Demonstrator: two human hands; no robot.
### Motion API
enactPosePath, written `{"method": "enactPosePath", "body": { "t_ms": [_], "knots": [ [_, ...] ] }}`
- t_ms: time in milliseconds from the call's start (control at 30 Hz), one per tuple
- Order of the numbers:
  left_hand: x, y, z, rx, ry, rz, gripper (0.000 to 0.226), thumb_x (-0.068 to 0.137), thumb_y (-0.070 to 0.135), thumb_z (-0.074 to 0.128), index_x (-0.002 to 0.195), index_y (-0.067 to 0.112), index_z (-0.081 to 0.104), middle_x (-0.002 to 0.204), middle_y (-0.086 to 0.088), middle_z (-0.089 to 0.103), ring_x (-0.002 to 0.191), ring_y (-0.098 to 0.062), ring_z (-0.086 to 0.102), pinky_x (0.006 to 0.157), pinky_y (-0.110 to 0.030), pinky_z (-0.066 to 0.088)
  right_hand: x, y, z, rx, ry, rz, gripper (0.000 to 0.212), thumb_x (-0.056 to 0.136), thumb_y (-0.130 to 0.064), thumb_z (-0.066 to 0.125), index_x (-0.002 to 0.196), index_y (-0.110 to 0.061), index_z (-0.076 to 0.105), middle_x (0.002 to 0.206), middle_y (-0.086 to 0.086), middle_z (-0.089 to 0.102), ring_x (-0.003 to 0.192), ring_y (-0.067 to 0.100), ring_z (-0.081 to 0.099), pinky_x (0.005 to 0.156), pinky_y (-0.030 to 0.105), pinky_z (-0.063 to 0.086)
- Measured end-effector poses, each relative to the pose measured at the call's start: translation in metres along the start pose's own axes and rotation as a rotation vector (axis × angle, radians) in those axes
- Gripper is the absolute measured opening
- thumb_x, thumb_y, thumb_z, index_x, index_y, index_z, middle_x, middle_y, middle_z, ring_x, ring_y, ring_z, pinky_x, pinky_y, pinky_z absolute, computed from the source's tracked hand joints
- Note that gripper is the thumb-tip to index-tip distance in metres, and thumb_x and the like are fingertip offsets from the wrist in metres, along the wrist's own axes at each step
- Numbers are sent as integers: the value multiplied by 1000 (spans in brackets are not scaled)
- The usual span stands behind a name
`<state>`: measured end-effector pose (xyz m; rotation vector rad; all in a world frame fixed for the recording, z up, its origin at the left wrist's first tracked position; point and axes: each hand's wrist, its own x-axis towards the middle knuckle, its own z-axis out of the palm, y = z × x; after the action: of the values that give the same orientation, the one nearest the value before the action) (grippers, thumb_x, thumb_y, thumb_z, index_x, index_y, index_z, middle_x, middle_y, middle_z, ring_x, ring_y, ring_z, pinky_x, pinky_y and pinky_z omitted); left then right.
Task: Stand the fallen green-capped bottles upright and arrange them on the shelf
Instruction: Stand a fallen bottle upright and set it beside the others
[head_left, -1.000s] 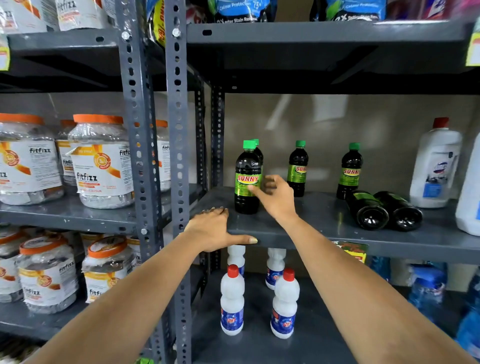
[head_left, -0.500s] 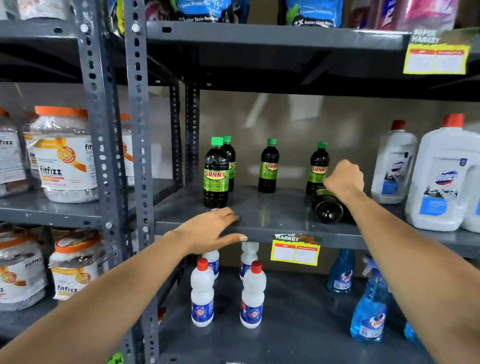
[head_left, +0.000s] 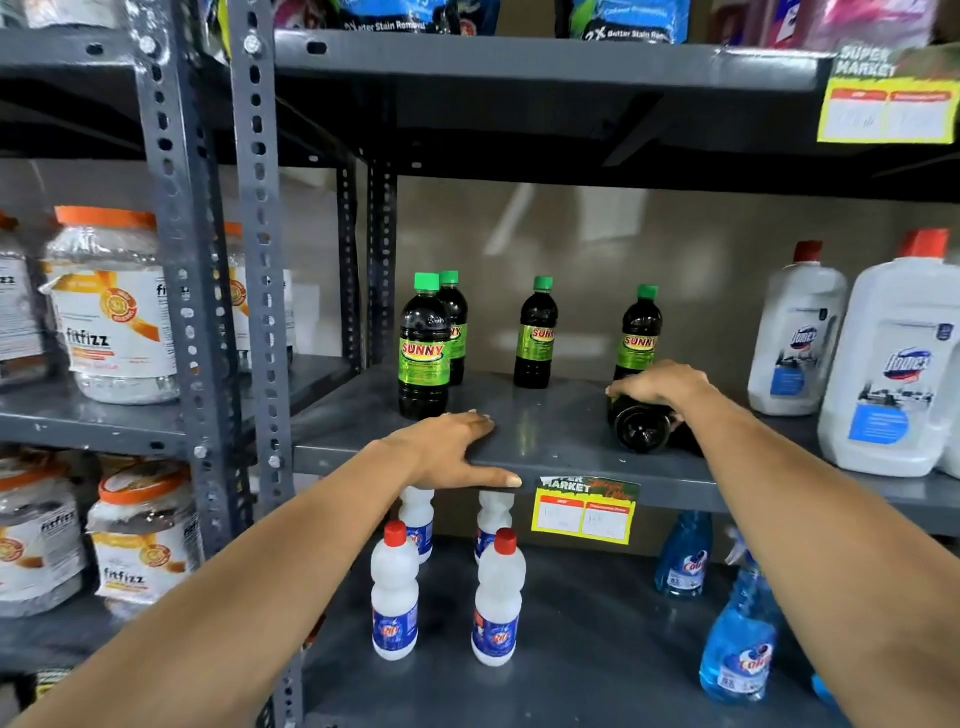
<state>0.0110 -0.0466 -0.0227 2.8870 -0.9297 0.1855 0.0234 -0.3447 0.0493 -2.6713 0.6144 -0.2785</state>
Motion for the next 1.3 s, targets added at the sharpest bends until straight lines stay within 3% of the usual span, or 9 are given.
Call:
{"method": "enactPosePath", "body": {
  "t_ms": [233,333,567,667,767,833,1067,1200,1300],
  "knots": [
    [-1,2,1,-21,29,-16,127,55,102,31,151,18,25,158,3,25,141,-18,25,114,-39,26,-19,-16,36,434,335,-132,69,65,-73,60,98,-12,58,102,12,67,98,36,63,72,32,41],
    [-1,1,1,-41,44,-16,127,55,102,32,150,18,27,157,4,26,140,-16,25,114,-37,24,-30,-29,56,578,423,-304,64,72,-70,61,105,-15,54,91,4,64,93,32,64,70,31,37],
    [-5,4,5,104,130,-33,122,59,101,23,149,19,30,155,4,32,136,-17,35,106,-40,38,-33,-41,79,615,381,-488,58,75,-60,67,108,-16,47,91,-6,58,82,14,53,70,30,41],
    [-11,7,13,213,248,-65,120,61,100,12,147,19,34,154,3,34,134,-17,39,95,-39,45,-29,-40,79,717,266,-477,52,78,-47,70,115,-17,50,99,-6,61,91,14,58,78,31,46],
    [-16,10,24,217,356,-115,120,61,99,5,146,21,37,153,5,35,137,-12,33,96,-35,43,-25,-38,79,857,152,-454,48,80,-28,71,123,-19,52,109,-3,65,104,18,61,87,31,46],
    [-19,11,29,199,409,-142,119,61,99,4,145,21,40,152,6,37,138,-10,32,98,-33,42,-26,-38,79,855,177,-459,54,76,-30,76,123,-19,51,109,-3,65,101,17,62,88,32,48],
    [-21,12,30,172,425,-152,115,63,98,9,145,23,39,153,8,35,138,-9,30,102,-32,38,-18,-39,82,944,6,-474,61,73,-22,79,124,-22,45,112,-1,63,104,18,61,91,35,47],
    [-21,10,31,167,417,-162,115,63,99,10,146,25,37,153,9,33,138,-9,31,102,-32,38,-20,-39,83,933,35,-493,71,63,-34,86,117,-27,42,101,-15,59,93,2,57,76,22,43],
    [-20,11,29,175,411,-171,115,62,99,9,147,26,36,153,10,33,137,-9,32,101,-33,39,-17,-39,84,997,-79,-515,61,71,-17,78,119,-27,41,104,-12,60,103,14,60,81,26,42]
  ]
}}
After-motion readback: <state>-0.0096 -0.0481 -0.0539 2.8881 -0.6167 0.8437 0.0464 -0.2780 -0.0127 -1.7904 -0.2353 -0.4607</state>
